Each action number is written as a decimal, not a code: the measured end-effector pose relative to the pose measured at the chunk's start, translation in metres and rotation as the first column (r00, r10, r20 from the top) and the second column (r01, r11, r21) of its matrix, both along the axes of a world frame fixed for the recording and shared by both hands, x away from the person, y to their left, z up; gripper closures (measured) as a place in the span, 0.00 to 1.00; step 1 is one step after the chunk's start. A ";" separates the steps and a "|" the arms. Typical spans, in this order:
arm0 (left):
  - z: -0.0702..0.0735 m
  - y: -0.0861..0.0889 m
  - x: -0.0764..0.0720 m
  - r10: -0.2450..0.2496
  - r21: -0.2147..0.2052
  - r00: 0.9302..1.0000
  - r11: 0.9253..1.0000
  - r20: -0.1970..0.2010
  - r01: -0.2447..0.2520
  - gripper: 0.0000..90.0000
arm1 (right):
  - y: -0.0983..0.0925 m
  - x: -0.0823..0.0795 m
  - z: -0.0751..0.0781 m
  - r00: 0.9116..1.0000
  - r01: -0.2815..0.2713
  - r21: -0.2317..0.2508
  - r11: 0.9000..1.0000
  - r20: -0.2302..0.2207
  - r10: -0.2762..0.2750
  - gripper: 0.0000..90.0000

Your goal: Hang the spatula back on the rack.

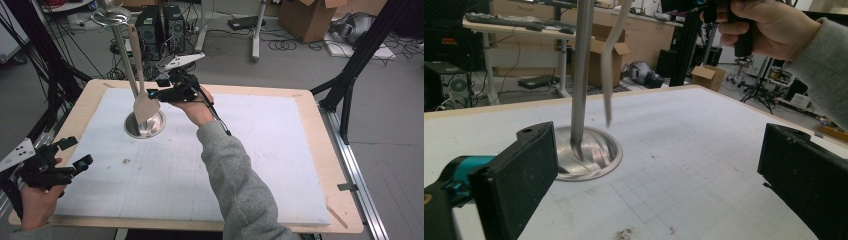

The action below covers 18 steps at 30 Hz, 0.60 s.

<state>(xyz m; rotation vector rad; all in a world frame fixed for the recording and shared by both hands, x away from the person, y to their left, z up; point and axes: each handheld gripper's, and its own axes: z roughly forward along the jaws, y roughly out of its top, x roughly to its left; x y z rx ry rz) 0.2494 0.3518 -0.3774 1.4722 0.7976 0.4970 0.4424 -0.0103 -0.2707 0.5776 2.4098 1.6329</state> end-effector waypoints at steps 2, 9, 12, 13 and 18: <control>0.000 0.000 0.001 0.000 -0.004 1.000 1.000 -0.001 0.000 0.04 | -0.006 -0.002 -0.001 1.000 0.010 0.012 1.000 0.002 -0.010 0.42; 0.000 -0.003 0.004 -0.007 -0.011 1.000 1.000 -0.002 0.007 0.04 | -0.025 -0.007 0.002 1.000 0.029 0.024 0.999 -0.005 -0.029 0.16; 0.000 -0.004 0.005 -0.011 -0.012 1.000 1.000 0.000 0.011 0.04 | -0.032 -0.012 0.005 1.000 0.016 0.023 1.000 0.022 -0.017 0.16; 0.000 -0.004 0.006 -0.013 -0.010 1.000 1.000 -0.001 0.013 0.04 | -0.035 -0.014 0.006 0.999 0.016 0.027 0.999 0.027 -0.017 0.16; 0.001 -0.006 0.009 -0.018 -0.014 1.000 1.000 0.001 0.018 0.04 | -0.049 -0.022 0.005 0.998 0.006 0.045 0.999 0.055 -0.009 0.16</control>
